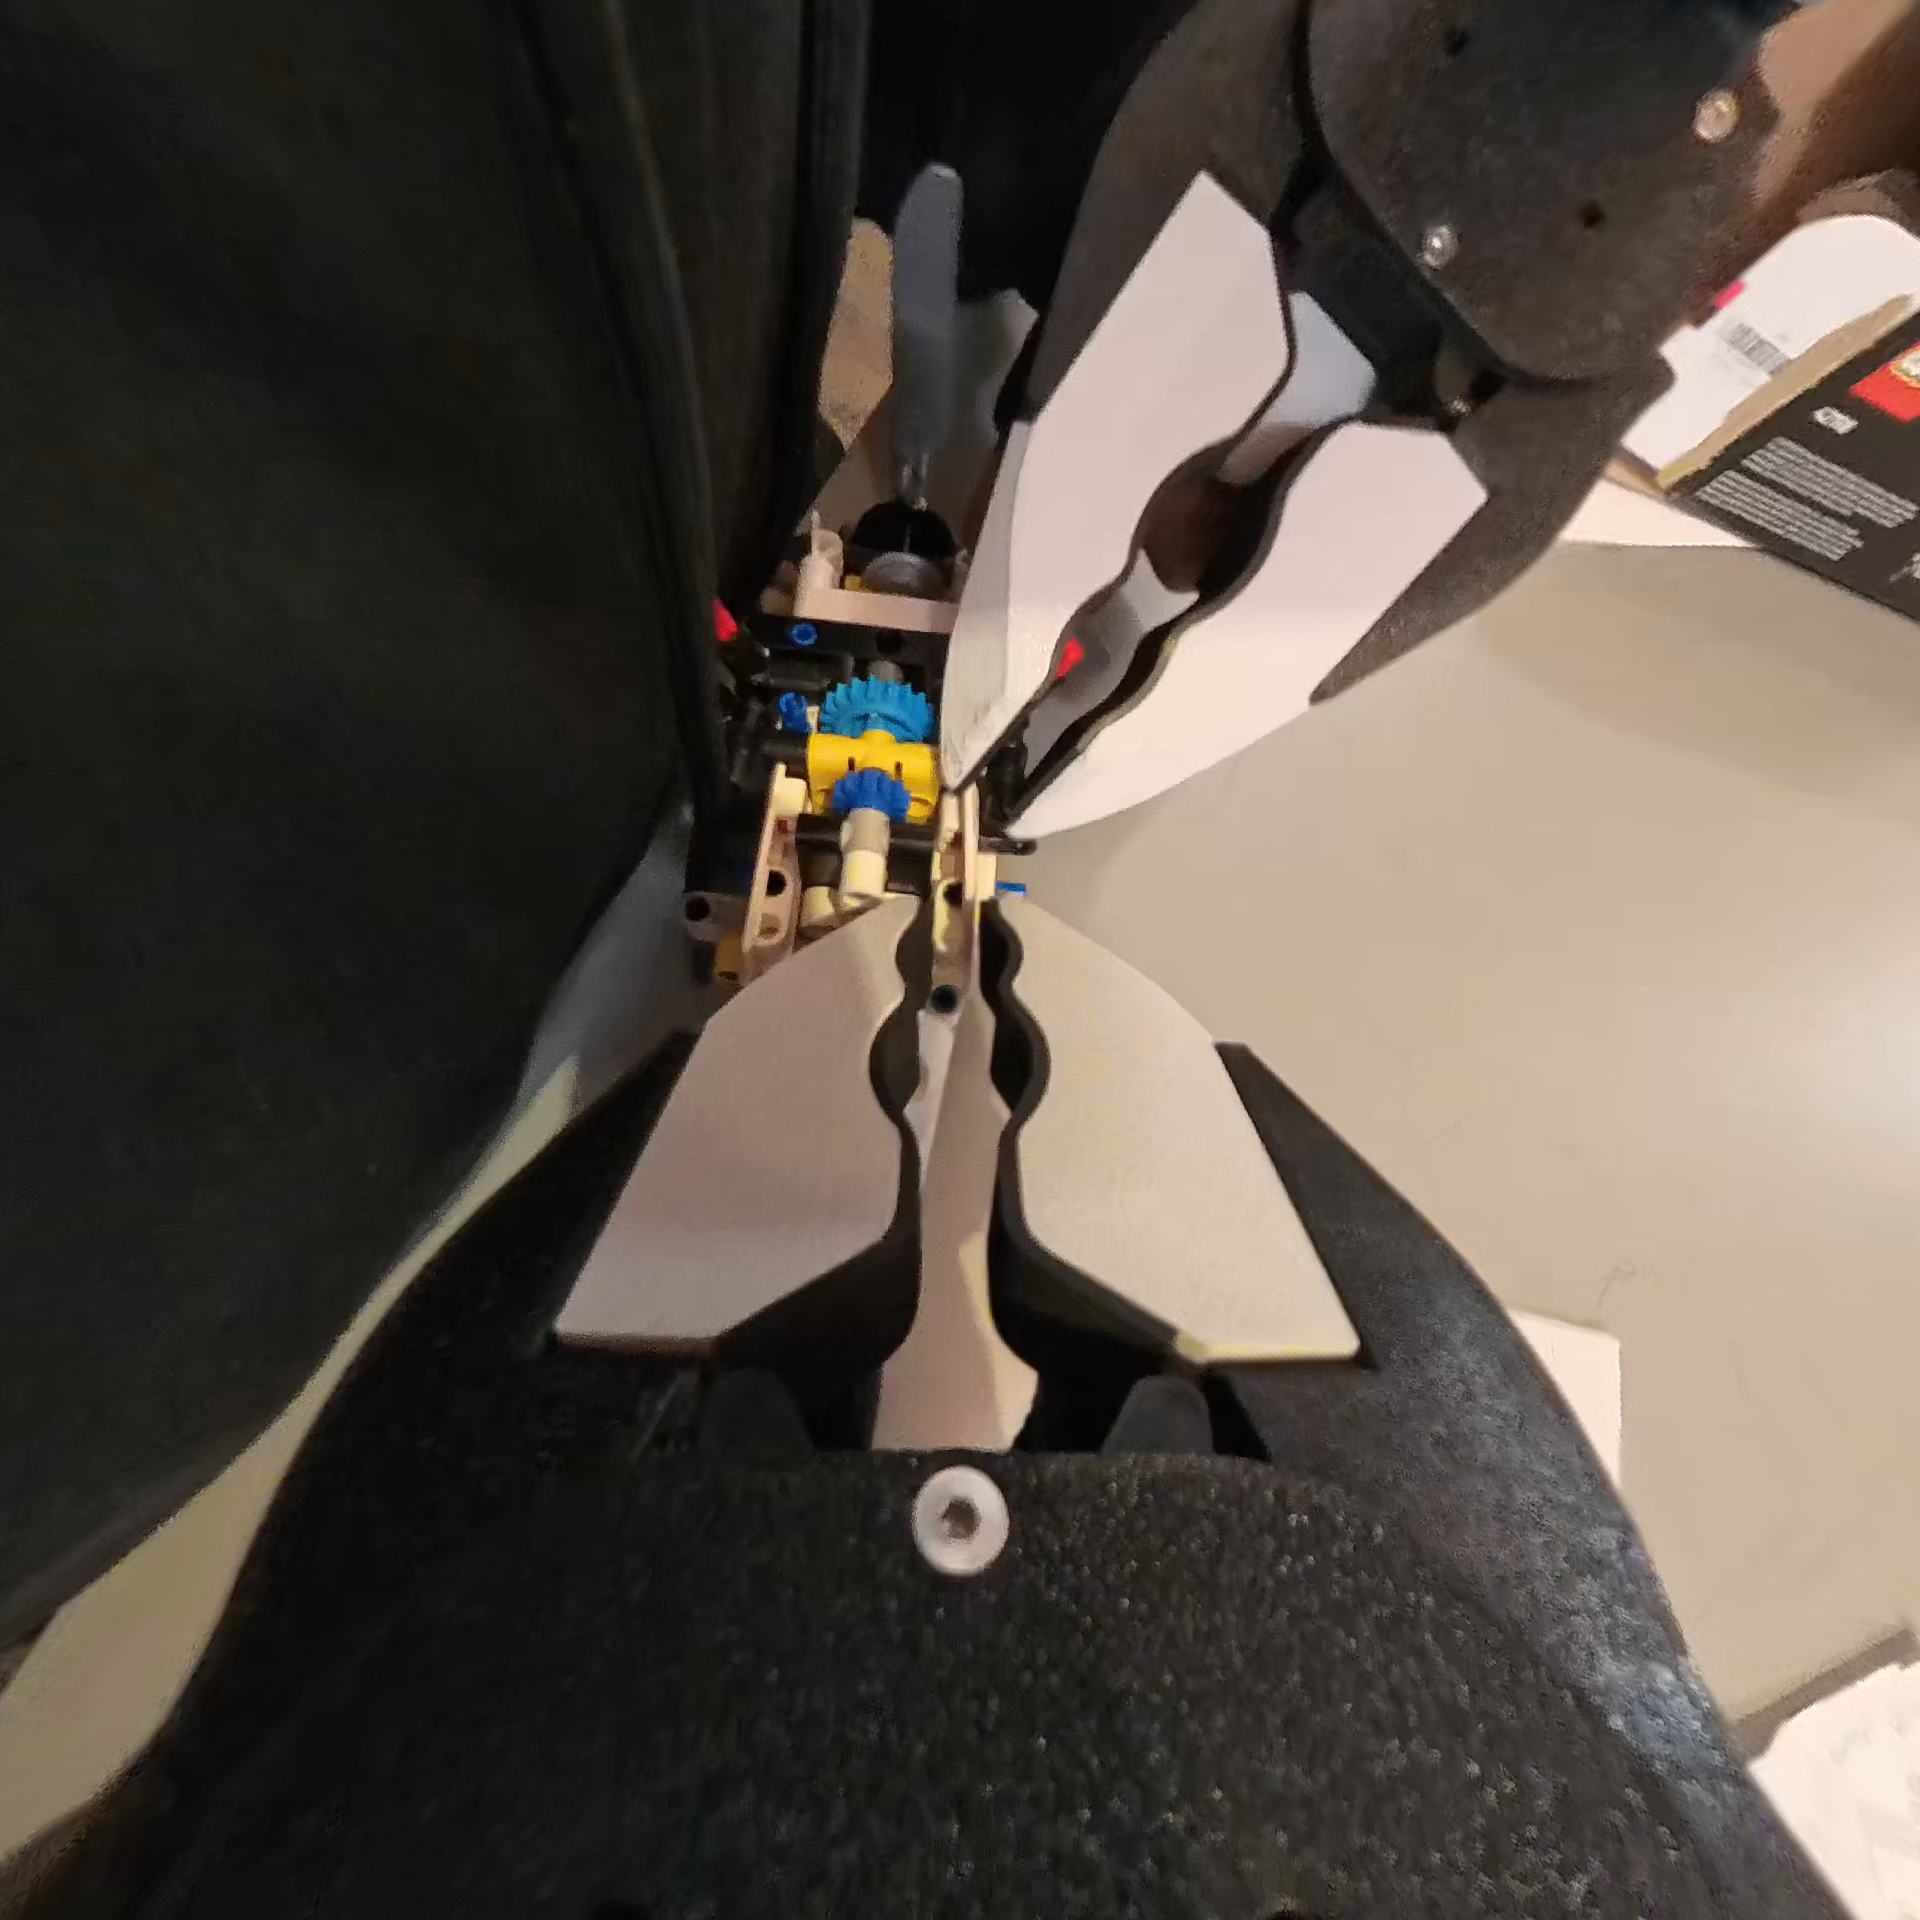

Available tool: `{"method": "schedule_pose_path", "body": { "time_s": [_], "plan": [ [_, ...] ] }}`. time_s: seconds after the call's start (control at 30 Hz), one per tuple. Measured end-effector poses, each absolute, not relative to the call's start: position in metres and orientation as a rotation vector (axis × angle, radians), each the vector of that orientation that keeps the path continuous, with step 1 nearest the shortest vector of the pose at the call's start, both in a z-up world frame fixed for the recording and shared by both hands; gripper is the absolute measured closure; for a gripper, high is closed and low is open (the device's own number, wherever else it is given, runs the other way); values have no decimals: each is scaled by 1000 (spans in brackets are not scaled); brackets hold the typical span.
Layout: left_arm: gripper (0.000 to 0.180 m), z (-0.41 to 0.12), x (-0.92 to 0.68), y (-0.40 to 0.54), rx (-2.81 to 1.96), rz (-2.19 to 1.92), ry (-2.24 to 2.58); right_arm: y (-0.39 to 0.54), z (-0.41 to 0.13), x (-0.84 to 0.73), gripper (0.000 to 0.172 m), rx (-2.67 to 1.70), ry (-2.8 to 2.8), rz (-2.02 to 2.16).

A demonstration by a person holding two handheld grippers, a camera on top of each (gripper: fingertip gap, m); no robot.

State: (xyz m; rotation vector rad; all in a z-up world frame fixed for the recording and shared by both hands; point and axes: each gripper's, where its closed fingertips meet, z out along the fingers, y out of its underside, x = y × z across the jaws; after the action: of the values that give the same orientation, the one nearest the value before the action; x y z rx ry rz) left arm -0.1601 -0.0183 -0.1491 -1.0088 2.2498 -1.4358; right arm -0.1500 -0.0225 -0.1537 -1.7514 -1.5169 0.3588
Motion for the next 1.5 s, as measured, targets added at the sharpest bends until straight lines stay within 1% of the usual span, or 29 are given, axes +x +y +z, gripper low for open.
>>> {"method": "schedule_pose_path", "body": {
  "time_s": [0.07, 0.17, 0.3, 0.37, 0.43, 0.5, 0.53, 0.73, 0.87, 1.1, 1.13, 1.17, 1.2, 1.23, 1.27, 1.3, 1.4, 1.5],
  "plan": [
    [170, -152, -161, -21, -982, -1423, 2283, -23, -157, -152, 158, -1747, -1575, 333],
    [170, -154, -159, -22, -961, -1411, 2295, -22, -160, -151, 154, -1764, -1631, 349],
    [171, -153, -159, -22, -931, -1405, 2299, -26, -163, -153, 161, -1786, -1725, 438],
    [171, -153, -159, -24, -897, -1401, 2316, -27, -164, -154, 151, -1798, -1775, 497],
    [171, -153, -160, -27, -858, -1392, 2326, -29, -164, -154, 149, -1822, -1805, 578],
    [171, -153, -159, -26, -863, -1401, 2321, -30, -165, -154, 154, -1852, -1822, 620],
    [171, -153, -160, -26, -866, -1401, 2317, -32, -166, -155, 160, -1851, -1835, 637],
    [171, -157, -164, -24, -910, -1406, 2327, -30, -168, -161, 163, -1856, -1760, 589],
    [170, -159, -167, -24, -984, -1481, 2294, -30, -165, -162, 165, -1811, -1702, 504],
    [169, -154, -168, -27, -1020, -1492, 2279, -33, -153, -161, 167, -1787, -1640, 475],
    [170, -154, -167, -27, -1019, -1474, 2280, -31, -140, -164, 169, -1735, -1591, 505],
    [168, -168, -167, -19, -1083, -1356, 2332, -34, -100, -172, 171, -1623, -1430, 693],
    [170, -166, -168, -17, -1120, -1415, 2306, -34, -60, -170, 172, -1550, -1311, 791],
    [170, -165, -169, -15, -1116, -1426, 2291, -15, -58, -152, 172, -1600, -1328, 531],
    [171, -164, -172, -15, -1084, -1406, 2296, 3, -68, -130, 172, -1667, -1342, 249],
    [171, -164, -171, -14, -1097, -1397, 2299, 7, -81, -121, 172, -1732, -1334, 223],
    [170, -162, -164, -12, -1080, -1370, 2306, -1, -132, -118, 171, -1883, -1444, 242],
    [170, -158, -161, -11, -1068, -1392, 2305, -9, -146, -127, 171, -1945, -1421, 400]
  ]
}}
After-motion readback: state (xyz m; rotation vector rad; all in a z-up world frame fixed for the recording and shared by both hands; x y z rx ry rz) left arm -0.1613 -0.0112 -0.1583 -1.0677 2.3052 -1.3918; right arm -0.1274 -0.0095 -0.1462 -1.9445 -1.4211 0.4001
